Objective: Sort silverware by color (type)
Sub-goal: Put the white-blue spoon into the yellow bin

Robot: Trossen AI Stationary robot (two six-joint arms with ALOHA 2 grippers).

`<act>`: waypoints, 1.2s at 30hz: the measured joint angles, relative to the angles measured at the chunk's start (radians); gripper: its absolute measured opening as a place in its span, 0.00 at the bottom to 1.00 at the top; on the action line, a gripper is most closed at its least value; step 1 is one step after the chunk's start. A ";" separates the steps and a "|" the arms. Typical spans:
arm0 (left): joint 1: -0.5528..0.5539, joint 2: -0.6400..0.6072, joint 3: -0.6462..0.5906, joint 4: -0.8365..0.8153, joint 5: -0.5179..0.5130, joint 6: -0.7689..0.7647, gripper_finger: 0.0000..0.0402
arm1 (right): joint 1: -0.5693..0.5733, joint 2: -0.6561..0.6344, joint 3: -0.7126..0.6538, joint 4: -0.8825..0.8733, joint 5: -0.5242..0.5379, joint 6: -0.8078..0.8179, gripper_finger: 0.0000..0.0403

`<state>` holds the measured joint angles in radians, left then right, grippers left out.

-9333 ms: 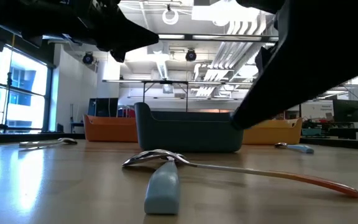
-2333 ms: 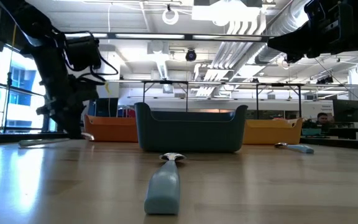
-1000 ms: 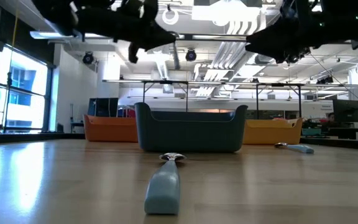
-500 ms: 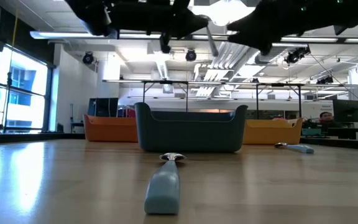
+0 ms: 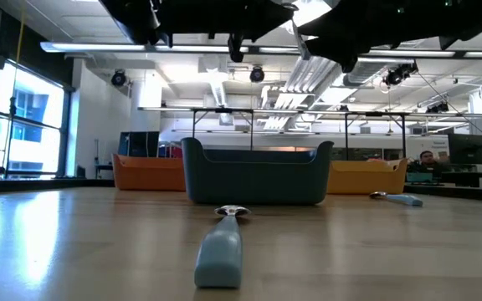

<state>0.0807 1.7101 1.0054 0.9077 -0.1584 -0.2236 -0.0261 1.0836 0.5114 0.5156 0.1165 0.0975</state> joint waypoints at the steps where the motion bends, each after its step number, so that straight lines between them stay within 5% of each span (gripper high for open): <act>1: -0.003 0.000 0.000 0.006 0.000 -0.002 0.00 | 0.000 0.006 0.000 0.012 -0.016 0.000 0.45; 6: -0.012 0.000 0.000 0.012 0.000 -0.001 0.00 | 0.000 0.062 0.000 0.120 -0.065 0.011 0.37; 13: -0.016 -0.002 0.000 0.018 0.032 0.007 0.00 | -0.003 0.076 0.000 0.154 -0.040 0.016 0.05; 23: -0.013 -0.002 -0.002 -0.040 0.020 -0.007 0.11 | -0.034 0.037 0.000 0.078 -0.033 -0.025 0.02; 30: 0.014 -0.018 -0.072 -0.034 0.028 0.017 0.25 | -0.132 -0.107 0.001 -0.179 0.041 -0.074 0.03; 36: 0.067 -0.043 -0.154 0.023 0.106 0.028 0.28 | -0.290 -0.152 0.127 -0.642 0.092 -0.176 0.03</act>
<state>0.1478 1.6672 0.8512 0.9311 -0.0524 -0.1954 -0.3159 0.9314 0.6379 -0.1261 0.2086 -0.0786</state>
